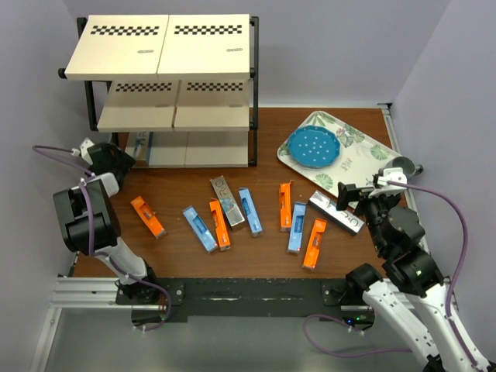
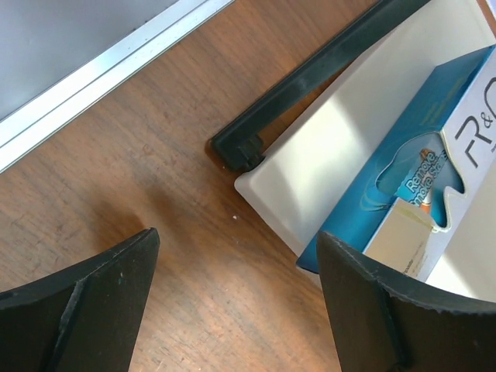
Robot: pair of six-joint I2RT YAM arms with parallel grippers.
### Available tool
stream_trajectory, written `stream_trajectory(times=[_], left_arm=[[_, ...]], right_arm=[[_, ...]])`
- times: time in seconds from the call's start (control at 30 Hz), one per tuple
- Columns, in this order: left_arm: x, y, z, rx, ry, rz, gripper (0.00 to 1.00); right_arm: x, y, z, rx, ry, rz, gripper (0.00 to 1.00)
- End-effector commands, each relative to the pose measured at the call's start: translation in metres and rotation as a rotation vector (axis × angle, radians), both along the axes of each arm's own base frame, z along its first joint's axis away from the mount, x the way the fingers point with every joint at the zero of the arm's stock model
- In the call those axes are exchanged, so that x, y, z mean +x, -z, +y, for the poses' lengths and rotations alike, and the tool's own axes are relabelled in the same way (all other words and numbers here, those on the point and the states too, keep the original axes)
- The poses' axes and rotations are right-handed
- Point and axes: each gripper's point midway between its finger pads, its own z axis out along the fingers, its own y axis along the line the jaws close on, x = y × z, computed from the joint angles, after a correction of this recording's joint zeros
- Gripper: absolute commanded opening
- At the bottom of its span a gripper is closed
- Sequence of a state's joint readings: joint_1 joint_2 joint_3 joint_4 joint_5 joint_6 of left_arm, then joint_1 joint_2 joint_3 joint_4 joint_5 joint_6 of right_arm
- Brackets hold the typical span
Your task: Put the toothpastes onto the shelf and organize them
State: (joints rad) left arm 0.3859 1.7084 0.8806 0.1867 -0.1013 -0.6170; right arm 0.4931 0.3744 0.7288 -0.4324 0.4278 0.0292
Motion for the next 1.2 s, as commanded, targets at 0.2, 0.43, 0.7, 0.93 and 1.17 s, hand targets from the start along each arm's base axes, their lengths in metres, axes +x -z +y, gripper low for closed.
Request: stream_trajectory(times=[0.2,0.43,0.7,0.93,1.17], left_arm=[[-0.036,-0.013,-0.011,-0.036,-0.059,-0.027,0.89],[-0.04,-0.007,-0.033,-0.165,-0.076,-0.088,0.91],[-0.02,-0.001,-0.042,-0.246,-0.083,-0.104,0.91],[-0.008,-0.003,-0.034,-0.258,-0.117,-0.109,0.92],[0.003,-0.008,-0.022,-0.255,-0.165,-0.111,0.92]], right_arm=[[0.001,-0.018,0.0,0.017,0.0,-0.046,0.99],[0.004,-0.014,0.005,0.017,-0.012,-0.043,0.99],[0.004,-0.012,0.005,0.016,-0.015,-0.04,0.99],[0.003,-0.011,0.002,0.011,-0.003,-0.038,0.99],[0.005,-0.011,0.001,0.002,0.006,-0.035,0.98]])
